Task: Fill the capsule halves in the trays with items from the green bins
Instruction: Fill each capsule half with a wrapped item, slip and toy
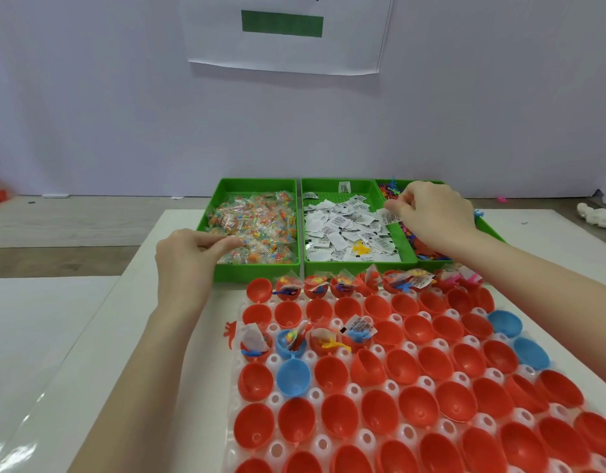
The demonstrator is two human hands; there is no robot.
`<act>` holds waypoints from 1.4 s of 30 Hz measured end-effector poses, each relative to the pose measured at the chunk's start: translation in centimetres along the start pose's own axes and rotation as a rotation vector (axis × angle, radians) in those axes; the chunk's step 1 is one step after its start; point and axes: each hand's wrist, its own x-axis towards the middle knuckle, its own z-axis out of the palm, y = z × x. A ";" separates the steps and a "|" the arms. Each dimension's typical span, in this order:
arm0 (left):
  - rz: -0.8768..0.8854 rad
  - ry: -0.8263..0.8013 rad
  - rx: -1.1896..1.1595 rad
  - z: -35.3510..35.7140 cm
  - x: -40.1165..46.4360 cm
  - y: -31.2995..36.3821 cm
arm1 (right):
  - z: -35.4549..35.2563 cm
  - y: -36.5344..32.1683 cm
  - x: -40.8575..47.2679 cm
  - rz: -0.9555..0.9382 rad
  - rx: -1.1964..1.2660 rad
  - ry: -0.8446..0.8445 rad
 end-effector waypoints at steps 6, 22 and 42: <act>-0.087 0.018 -0.256 -0.5 0.0 2.4 | -1.5 -0.9 -1.0 0.097 0.425 -0.075; -0.365 -0.768 -0.868 -1.3 -7.6 13.2 | -7.4 -4.9 -9.7 -0.153 0.640 -0.081; -0.141 -0.603 -0.760 -2.1 -12.0 13.8 | -10.8 -2.9 -13.6 0.048 1.134 -0.268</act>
